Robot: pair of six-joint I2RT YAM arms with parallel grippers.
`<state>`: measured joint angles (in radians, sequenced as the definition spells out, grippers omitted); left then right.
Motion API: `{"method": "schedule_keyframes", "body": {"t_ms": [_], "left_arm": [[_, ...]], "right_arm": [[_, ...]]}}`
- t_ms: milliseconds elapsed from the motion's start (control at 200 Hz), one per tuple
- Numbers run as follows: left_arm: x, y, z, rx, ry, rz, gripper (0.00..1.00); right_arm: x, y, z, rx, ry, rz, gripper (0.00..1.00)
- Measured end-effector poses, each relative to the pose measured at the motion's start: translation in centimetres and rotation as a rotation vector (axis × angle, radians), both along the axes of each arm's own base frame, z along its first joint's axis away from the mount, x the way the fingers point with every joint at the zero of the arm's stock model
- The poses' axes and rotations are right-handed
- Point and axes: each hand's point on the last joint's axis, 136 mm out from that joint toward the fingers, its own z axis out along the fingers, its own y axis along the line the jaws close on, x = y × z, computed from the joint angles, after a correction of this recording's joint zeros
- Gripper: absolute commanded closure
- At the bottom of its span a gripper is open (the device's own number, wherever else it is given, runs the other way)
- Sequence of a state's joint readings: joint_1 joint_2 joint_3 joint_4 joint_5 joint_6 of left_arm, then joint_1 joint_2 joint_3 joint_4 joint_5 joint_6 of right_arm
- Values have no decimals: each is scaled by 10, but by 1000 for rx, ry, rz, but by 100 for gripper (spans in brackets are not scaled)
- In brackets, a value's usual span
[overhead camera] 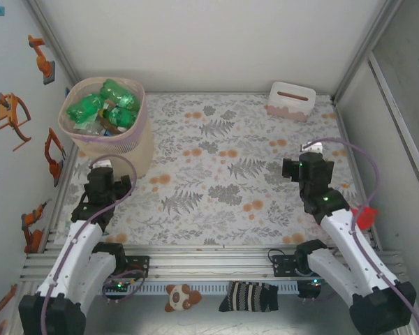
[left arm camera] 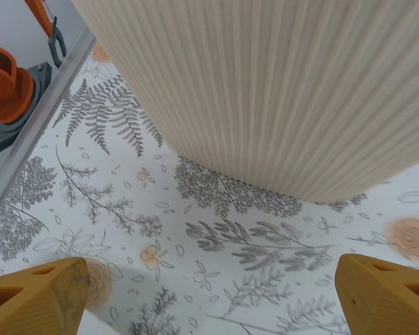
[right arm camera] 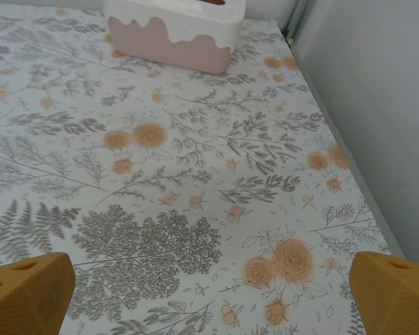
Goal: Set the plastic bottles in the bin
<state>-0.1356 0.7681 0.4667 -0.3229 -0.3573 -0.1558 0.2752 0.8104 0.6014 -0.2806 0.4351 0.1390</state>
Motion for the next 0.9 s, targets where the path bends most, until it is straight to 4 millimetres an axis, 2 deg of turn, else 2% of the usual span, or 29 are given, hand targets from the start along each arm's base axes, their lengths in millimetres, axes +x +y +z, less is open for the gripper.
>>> {"method": "schedule_keyframes", "body": {"t_ms": [170, 315, 416, 556, 901], "left_arm": [[24, 0, -10, 55, -1, -29, 7], [40, 0, -31, 53, 11, -57, 7], [53, -4, -37, 29, -8, -93, 7], [73, -13, -37, -18, -71, -157, 7], [112, -28, -36, -138, -238, -289, 8]], "right_arm": [[4, -17, -47, -31, 31, -43, 1], [14, -32, -69, -18, 33, -89, 1], [23, -37, -80, -2, 30, -92, 1], [35, -36, -89, 28, 9, -71, 1], [67, -26, -92, 92, -90, 31, 2]]}}
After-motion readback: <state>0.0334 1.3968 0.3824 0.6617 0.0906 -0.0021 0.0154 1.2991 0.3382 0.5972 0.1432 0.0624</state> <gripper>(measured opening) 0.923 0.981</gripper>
